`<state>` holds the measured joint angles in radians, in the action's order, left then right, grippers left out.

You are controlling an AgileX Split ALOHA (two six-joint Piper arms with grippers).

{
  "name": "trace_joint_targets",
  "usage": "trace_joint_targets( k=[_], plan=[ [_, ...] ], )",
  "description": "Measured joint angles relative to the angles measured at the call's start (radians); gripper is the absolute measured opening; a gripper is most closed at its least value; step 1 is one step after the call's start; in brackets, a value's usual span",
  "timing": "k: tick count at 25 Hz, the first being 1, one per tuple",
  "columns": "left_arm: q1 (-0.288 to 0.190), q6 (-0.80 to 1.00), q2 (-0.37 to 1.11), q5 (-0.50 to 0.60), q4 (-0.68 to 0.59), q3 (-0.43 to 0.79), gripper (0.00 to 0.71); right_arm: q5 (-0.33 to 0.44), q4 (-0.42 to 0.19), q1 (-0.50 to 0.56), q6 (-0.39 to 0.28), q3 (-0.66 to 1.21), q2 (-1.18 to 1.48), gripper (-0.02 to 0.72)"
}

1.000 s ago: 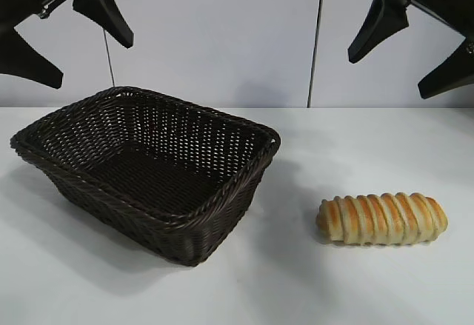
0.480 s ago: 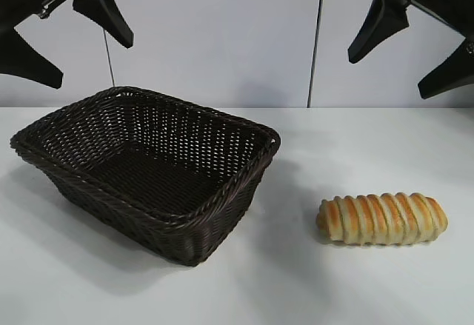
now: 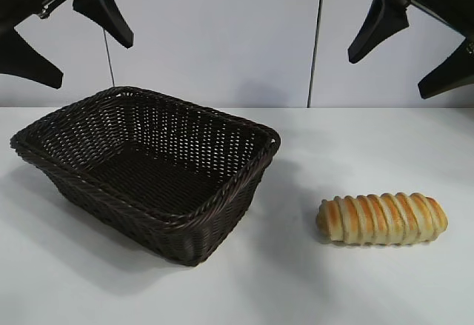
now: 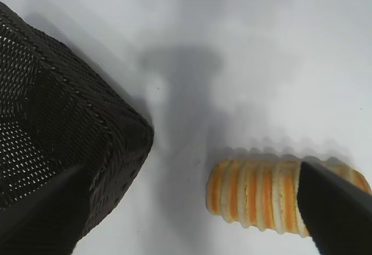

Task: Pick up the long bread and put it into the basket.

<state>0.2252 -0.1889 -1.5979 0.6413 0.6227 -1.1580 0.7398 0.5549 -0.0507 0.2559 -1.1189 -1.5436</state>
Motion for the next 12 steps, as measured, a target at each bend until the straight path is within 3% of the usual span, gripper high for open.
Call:
trace_joint_targets(
  k=[5,12],
  plan=[
    [0.000,-0.106,0.000,0.027,-0.065,-0.007,0.695,0.000,0.000,0.000,0.000,0.000,0.000,0.695],
    [0.000,-0.150,-0.037,0.060,-0.366,-0.018,0.695,0.000,0.000,0.000,0.000,0.000,0.000,0.695]
  ],
)
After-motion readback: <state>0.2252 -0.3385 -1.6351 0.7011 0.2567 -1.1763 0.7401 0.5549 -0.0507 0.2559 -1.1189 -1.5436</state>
